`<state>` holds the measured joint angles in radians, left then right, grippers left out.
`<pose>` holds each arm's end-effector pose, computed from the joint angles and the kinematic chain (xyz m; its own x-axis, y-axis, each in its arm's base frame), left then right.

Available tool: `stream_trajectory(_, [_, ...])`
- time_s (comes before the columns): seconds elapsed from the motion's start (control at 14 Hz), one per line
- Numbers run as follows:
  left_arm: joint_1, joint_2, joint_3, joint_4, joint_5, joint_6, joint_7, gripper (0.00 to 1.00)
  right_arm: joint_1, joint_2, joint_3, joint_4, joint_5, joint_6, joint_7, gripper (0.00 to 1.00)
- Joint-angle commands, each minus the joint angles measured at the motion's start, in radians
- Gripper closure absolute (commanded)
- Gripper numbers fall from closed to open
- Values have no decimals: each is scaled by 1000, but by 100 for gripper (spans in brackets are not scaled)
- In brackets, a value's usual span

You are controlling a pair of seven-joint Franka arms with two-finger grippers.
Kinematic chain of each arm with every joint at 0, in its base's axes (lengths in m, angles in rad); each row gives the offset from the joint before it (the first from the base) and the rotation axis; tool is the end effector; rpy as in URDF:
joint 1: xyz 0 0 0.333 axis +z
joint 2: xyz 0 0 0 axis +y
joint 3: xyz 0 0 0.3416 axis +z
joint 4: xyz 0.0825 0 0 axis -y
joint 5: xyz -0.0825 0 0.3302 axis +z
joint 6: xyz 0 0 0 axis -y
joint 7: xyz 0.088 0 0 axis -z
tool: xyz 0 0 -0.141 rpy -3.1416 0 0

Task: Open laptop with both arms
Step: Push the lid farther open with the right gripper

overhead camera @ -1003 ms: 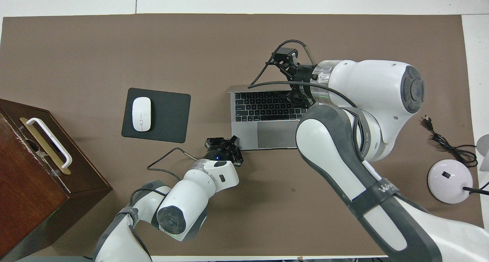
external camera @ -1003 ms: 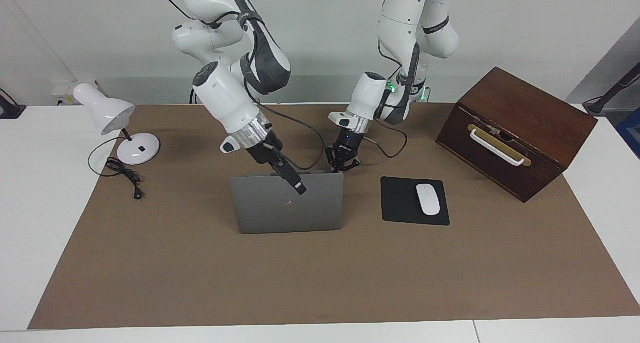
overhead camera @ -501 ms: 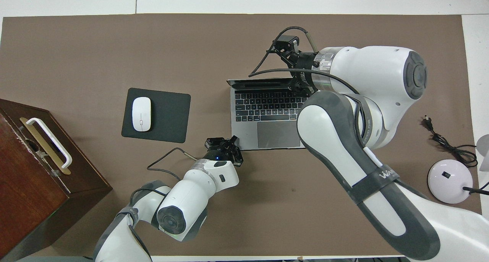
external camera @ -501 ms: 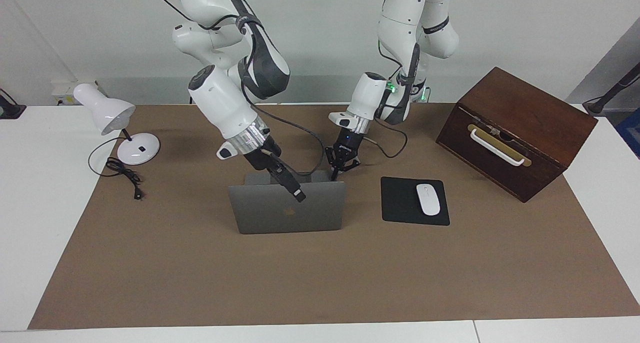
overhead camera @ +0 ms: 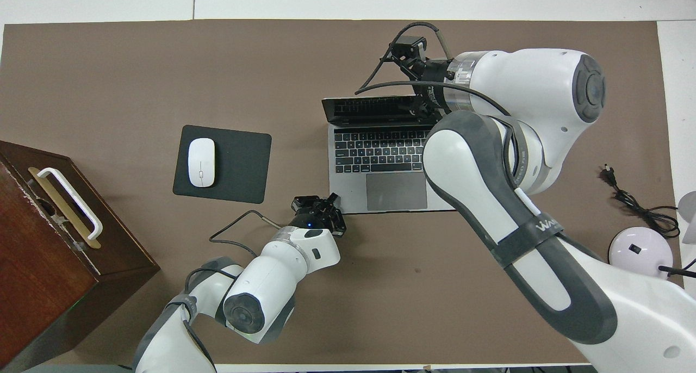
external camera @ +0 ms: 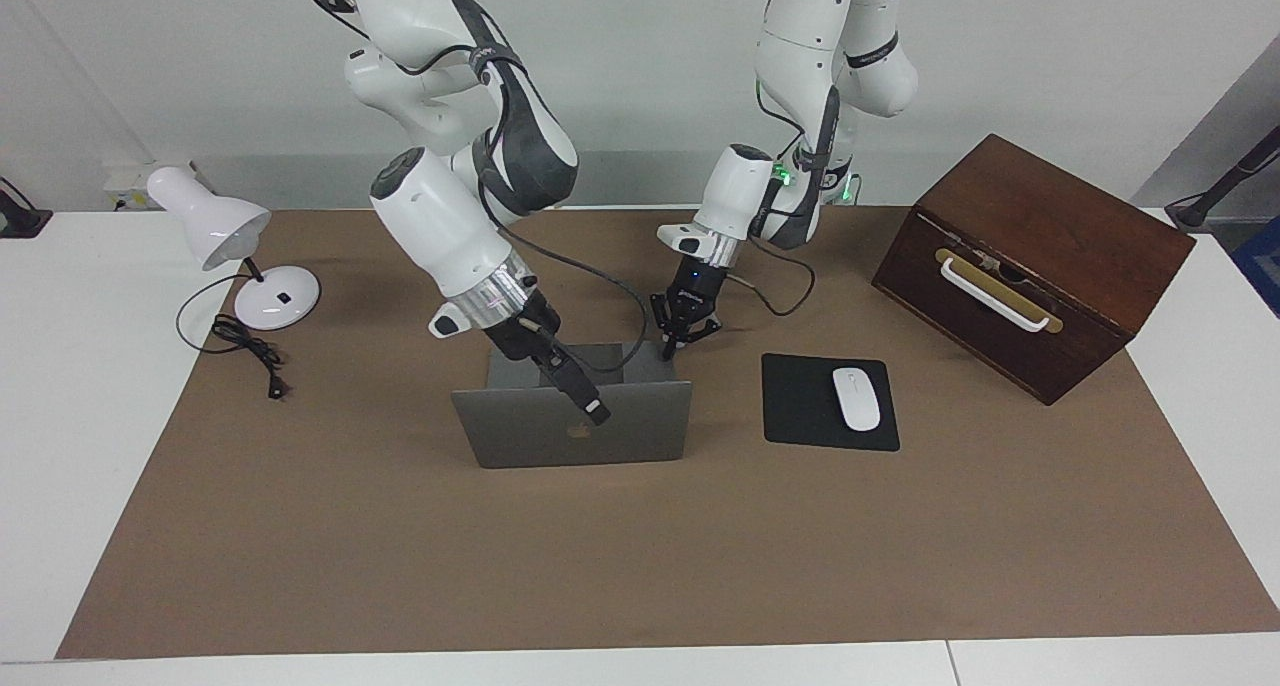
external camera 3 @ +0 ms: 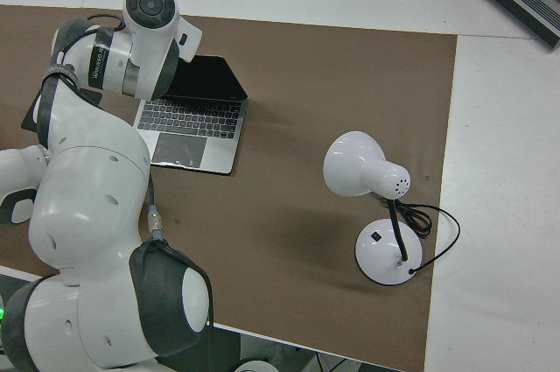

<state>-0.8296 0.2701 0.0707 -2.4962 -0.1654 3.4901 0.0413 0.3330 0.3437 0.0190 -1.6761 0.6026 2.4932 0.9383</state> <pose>0.3959 -0.3472 0.3159 0.6075 -0.4390 0.6620 -0.5960 -0.8029 0.0145 0.6264 0.2374 0.4749 0.5936 -0.7732 -0.2230 -0.7236 -0.3916 -0.5684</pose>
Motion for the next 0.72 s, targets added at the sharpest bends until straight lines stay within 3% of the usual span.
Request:
stream_trajectory(0.0, [-5,43,4,7,-20,14,5,100,-17,34,9,53,-20,-20,-9,0])
stream_trajectory(0.64, [-5,43,4,7,-20,14,5,100,-40,35,9,75,-30,-53,-7,0])
